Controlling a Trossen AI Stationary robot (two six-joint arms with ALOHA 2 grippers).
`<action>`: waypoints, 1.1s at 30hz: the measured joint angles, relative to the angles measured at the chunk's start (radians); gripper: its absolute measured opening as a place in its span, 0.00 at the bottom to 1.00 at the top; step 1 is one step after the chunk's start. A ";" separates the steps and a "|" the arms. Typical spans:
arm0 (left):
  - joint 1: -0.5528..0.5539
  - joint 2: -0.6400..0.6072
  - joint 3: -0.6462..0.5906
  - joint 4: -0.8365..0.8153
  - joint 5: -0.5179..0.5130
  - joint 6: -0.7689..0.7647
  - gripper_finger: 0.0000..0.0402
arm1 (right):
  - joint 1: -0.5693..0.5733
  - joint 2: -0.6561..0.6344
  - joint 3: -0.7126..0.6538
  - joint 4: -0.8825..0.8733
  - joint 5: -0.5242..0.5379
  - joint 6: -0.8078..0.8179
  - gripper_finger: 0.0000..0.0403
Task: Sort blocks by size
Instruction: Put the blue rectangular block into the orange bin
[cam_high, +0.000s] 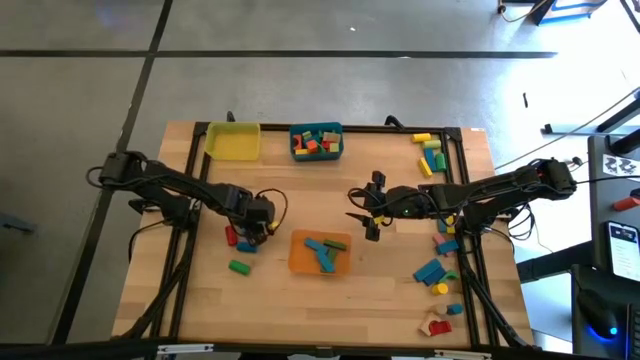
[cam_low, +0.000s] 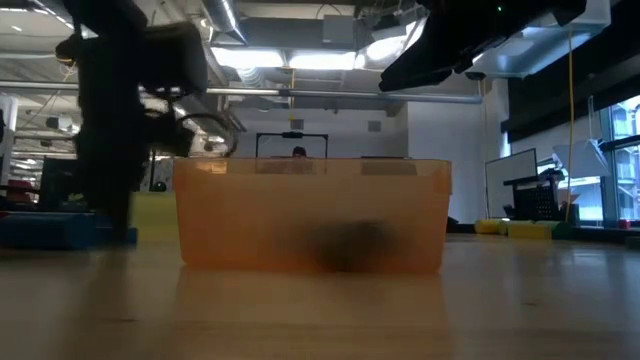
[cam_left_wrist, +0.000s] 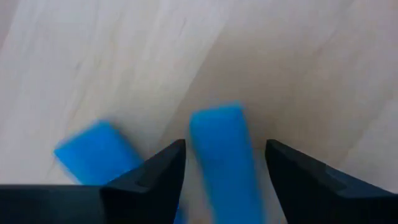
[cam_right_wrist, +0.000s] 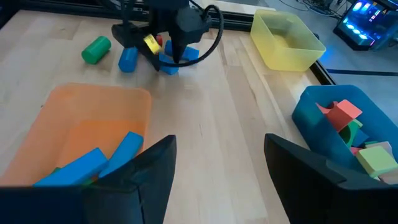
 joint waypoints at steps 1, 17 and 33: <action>0.000 -0.002 0.000 0.025 0.000 0.002 0.50 | 0.000 0.000 0.000 0.000 0.000 0.000 0.60; -0.001 0.012 -0.032 0.018 0.022 0.161 0.34 | 0.000 0.001 0.000 -0.008 0.000 0.000 0.60; -0.003 0.000 0.036 -0.004 0.043 0.267 0.27 | 0.000 0.001 0.000 -0.022 0.000 0.000 0.60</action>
